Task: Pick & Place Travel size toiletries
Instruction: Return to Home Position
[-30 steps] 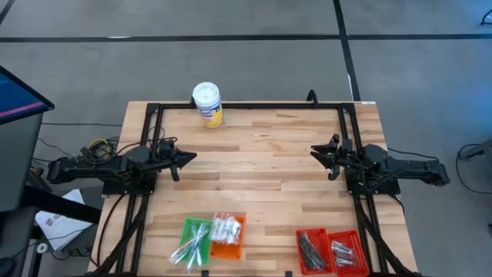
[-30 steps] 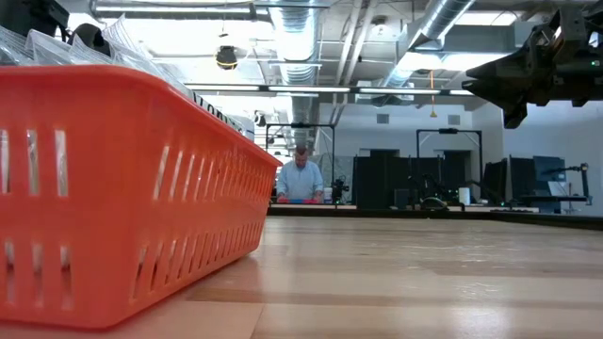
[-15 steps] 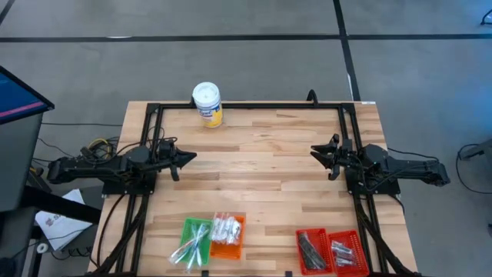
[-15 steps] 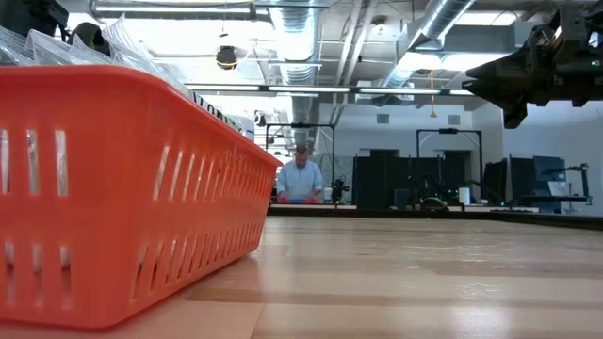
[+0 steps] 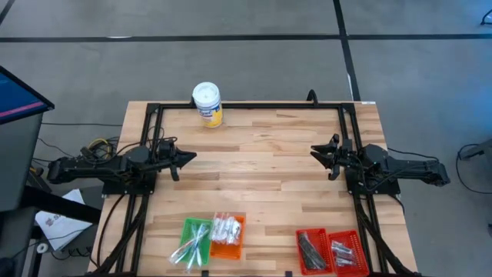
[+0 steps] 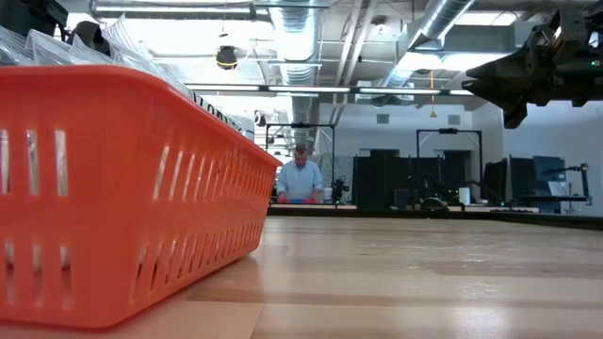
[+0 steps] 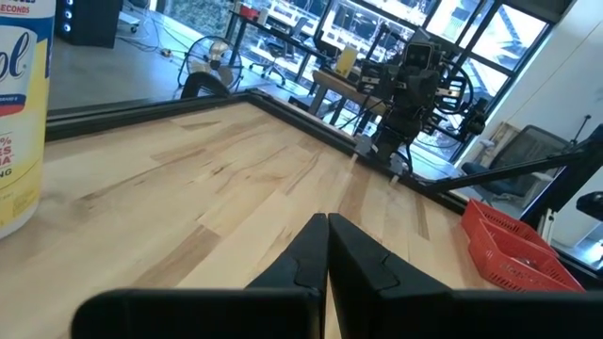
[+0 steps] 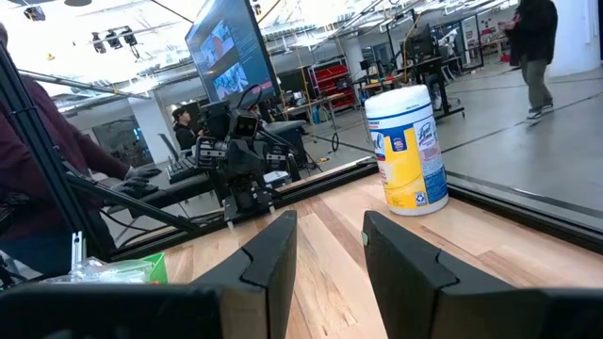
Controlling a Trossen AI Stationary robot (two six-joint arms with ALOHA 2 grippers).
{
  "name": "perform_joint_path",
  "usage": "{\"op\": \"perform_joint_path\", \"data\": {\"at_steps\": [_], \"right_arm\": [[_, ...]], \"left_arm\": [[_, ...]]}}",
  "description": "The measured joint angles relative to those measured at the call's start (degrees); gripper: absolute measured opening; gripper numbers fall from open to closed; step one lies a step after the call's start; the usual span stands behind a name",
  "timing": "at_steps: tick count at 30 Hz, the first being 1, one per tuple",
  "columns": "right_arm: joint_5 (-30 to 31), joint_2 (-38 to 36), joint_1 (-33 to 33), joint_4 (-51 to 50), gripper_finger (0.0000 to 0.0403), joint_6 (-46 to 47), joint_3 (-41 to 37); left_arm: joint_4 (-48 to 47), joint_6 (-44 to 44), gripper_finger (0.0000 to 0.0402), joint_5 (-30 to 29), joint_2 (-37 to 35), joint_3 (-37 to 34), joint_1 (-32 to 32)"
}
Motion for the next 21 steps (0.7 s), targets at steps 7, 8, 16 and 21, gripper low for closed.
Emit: {"op": "perform_joint_path", "data": {"at_steps": [7, 8, 16, 21], "right_arm": [[0.0, 0.01, -0.02, 0.0, 0.0118, 0.02, 0.0], [0.0, -0.02, 0.0, 0.0, 0.0118, -0.01, 0.0], [0.0, 0.01, -0.01, 0.0, 0.0118, 0.02, 0.0], [0.0, 0.01, 0.0, 0.0, 0.0118, 0.01, 0.0]], "left_arm": [[0.34, 0.0, 0.0003, 0.01, 0.01, 0.0, 0.0], [0.37, 0.0, 0.0003, 0.02, 0.02, 0.0, 0.0], [0.51, 0.01, 0.0003, 0.0, 0.01, 0.0, 0.0], [0.77, 0.01, 0.0003, 0.0, 0.0, 0.0, 0.0]]}}
